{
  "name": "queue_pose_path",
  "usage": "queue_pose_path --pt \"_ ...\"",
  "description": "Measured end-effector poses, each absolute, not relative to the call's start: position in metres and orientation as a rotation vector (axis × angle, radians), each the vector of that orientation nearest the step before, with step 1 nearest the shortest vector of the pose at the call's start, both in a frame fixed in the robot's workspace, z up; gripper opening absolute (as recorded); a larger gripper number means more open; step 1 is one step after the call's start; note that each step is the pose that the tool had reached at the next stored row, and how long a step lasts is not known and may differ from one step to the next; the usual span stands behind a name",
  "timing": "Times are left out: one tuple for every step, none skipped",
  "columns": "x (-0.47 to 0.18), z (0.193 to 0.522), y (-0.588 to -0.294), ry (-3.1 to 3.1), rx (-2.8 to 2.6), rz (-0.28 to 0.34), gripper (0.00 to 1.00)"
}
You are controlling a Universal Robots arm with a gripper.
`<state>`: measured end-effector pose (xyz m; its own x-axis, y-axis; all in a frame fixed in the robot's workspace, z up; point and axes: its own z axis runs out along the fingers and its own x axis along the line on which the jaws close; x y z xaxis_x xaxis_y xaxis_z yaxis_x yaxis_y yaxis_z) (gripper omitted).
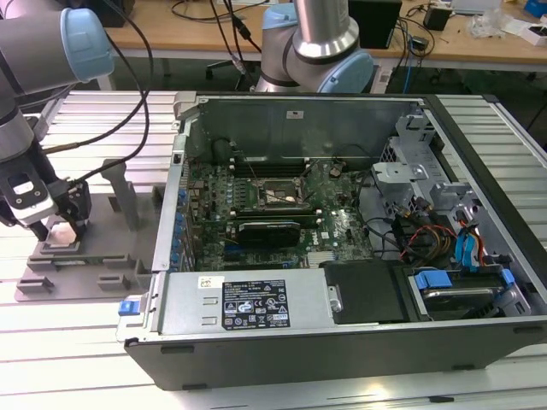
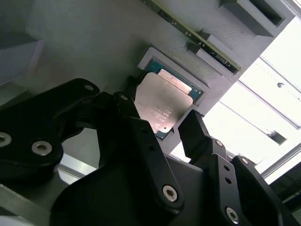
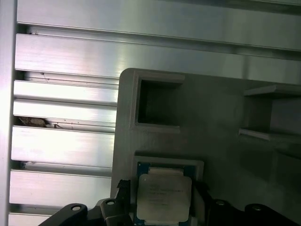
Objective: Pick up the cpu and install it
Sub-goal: 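Pick up the cpu and move it towards the insertion slot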
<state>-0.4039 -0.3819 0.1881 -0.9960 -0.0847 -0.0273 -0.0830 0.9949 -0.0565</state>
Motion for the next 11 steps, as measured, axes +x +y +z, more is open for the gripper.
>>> queue_pose_path --pt "-0.4038 0.1881 -0.382 3.108 -0.131 -0.086 0.63" --pt "-0.4035 0.1881 -0.3824 3.108 -0.13 -0.086 0.63" --pt "-0.4031 0.1882 -0.3829 3.108 -0.13 -0.086 0.63" --pt "-0.4029 0.1882 -0.3832 3.108 -0.129 -0.086 0.63" --pt "-0.4026 0.1882 -0.3835 3.108 -0.129 -0.086 0.63" --pt "-0.4019 0.1881 -0.3837 3.108 -0.128 -0.086 0.63" --pt "-0.4011 0.1881 -0.3837 3.108 -0.128 -0.086 0.63" --pt "-0.4011 0.1881 -0.3837 3.108 -0.128 -0.086 0.63" --pt "-0.4011 0.1882 -0.3837 3.108 -0.128 -0.086 0.63" --pt "-0.4009 0.1885 -0.3837 3.108 -0.128 -0.086 0.63" --pt "-0.4009 0.1892 -0.3837 3.108 -0.128 -0.086 0.63"
